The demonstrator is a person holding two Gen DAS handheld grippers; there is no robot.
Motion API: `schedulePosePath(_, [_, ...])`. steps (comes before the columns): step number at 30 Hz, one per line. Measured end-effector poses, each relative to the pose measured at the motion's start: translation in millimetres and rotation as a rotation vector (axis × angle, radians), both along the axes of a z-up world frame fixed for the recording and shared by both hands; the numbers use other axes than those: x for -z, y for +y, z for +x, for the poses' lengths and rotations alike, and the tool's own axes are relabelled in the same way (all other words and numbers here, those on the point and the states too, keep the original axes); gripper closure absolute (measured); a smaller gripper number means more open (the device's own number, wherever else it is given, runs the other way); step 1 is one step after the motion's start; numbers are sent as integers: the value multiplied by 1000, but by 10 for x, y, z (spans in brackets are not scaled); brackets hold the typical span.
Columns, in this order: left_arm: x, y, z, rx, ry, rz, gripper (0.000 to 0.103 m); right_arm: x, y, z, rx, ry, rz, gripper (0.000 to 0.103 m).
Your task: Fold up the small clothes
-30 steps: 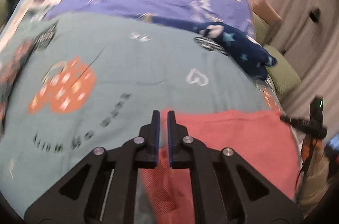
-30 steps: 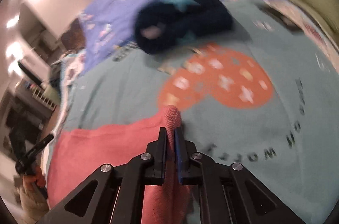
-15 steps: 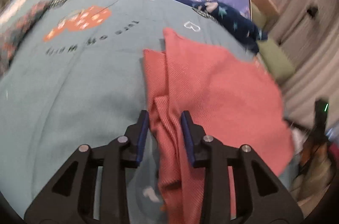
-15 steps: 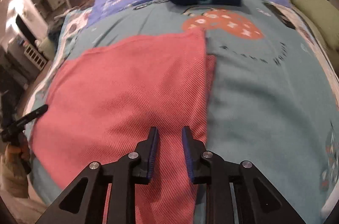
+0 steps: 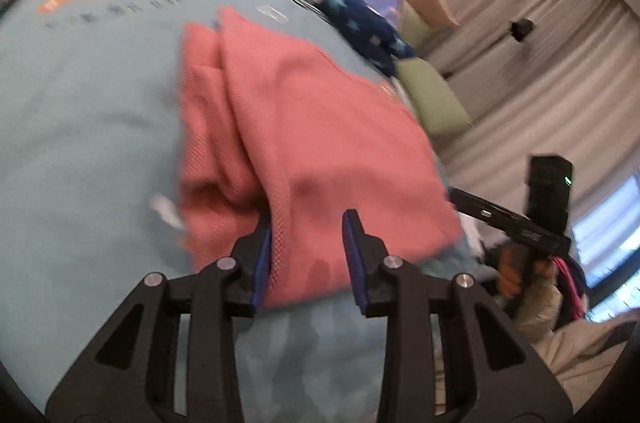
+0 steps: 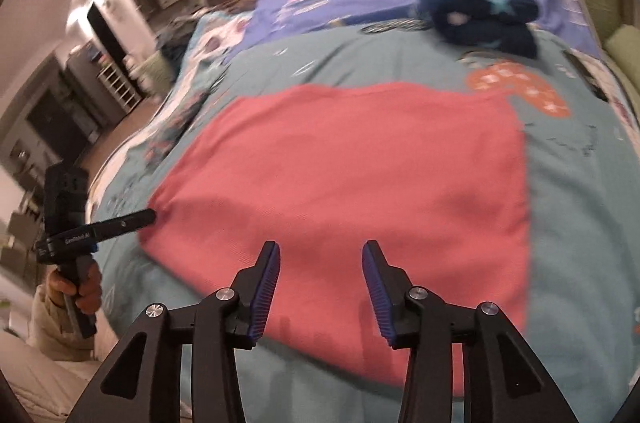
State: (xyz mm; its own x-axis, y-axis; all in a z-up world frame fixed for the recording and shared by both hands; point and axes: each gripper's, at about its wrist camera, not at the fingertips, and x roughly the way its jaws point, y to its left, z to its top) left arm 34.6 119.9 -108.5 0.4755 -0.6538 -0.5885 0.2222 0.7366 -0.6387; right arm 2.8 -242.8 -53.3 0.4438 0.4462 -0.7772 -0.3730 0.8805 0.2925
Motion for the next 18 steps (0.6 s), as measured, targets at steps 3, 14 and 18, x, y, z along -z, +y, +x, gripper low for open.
schedulePosePath(3, [-36,-97,-47,12,-32,33,68,58,121,-51,-10,22,0,59])
schedulePosePath(14, [-29,486,32,-147,-42,26,68,88,229,-169,27,43,-15,56])
schedulePosePath(18, [36,446,106,-125,-49,41,68,112,413,-74,-11,58,-35,56])
